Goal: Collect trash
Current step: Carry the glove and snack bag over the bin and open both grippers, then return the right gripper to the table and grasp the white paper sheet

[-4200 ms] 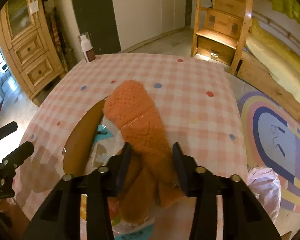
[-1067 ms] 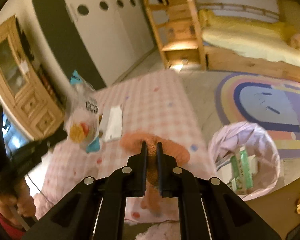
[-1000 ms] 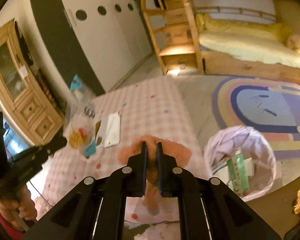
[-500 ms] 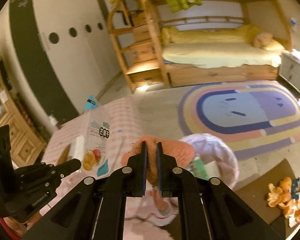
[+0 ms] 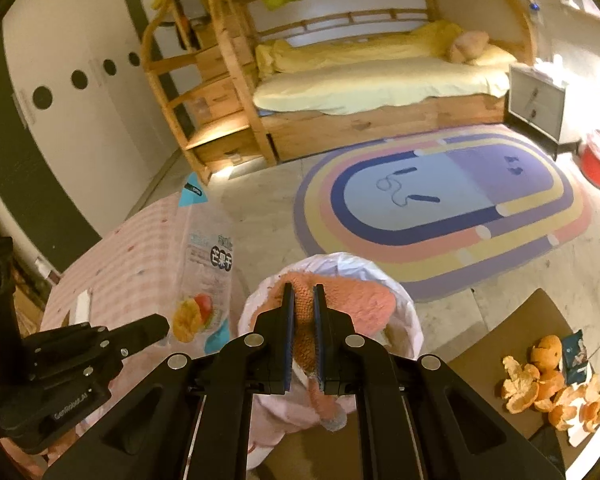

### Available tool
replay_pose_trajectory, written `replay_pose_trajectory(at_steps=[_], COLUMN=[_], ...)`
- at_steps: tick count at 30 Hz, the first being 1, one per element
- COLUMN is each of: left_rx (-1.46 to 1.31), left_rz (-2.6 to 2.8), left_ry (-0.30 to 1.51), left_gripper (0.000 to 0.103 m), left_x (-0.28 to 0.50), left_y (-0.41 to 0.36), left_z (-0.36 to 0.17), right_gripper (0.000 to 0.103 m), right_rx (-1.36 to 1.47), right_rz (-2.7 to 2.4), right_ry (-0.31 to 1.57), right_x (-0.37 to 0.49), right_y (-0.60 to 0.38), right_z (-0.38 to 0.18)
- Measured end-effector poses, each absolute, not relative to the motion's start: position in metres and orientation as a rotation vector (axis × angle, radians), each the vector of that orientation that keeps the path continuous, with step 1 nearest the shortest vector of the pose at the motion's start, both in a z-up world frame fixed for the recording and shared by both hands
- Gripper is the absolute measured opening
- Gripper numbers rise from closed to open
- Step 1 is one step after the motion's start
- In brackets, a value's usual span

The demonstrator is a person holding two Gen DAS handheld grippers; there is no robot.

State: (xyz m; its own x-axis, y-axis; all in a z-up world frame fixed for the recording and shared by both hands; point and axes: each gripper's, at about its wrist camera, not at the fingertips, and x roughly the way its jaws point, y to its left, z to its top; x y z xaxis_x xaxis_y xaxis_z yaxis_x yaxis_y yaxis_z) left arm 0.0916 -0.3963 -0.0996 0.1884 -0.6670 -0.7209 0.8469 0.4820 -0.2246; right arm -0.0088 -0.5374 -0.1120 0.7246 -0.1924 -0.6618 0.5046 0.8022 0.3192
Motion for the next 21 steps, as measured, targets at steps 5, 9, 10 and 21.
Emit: replay_pose_trajectory(at_steps=[5,9,10,21], left_rx=[0.25,0.247,0.246,0.204], left_rz=[-1.082,-1.048,-1.028,-0.821], left_ry=[0.891,0.901,0.896,0.831], left_gripper=[0.0,0.029,0.038,0.039], left_x=[0.106,0.113,0.114,0.117], left_y=[-0.411,-0.409,-0.405,-0.331], left_z=[-0.111,-0.114,-0.113,-0.09], right_gripper=[0.009,0.023,0.026,0.034], right_rx=[0.536,0.558,0.558,0.542], right_rz=[-0.408,-0.396,-0.402,-0.368], right_ry=[0.673,0.696,0.698,0.686], right_x=[0.005,0.017,0.017,-0.012], right_y=[-0.553,-0.564,-0.565,-0.531], right_z=[-0.128,-0.143,-0.143,-0.117])
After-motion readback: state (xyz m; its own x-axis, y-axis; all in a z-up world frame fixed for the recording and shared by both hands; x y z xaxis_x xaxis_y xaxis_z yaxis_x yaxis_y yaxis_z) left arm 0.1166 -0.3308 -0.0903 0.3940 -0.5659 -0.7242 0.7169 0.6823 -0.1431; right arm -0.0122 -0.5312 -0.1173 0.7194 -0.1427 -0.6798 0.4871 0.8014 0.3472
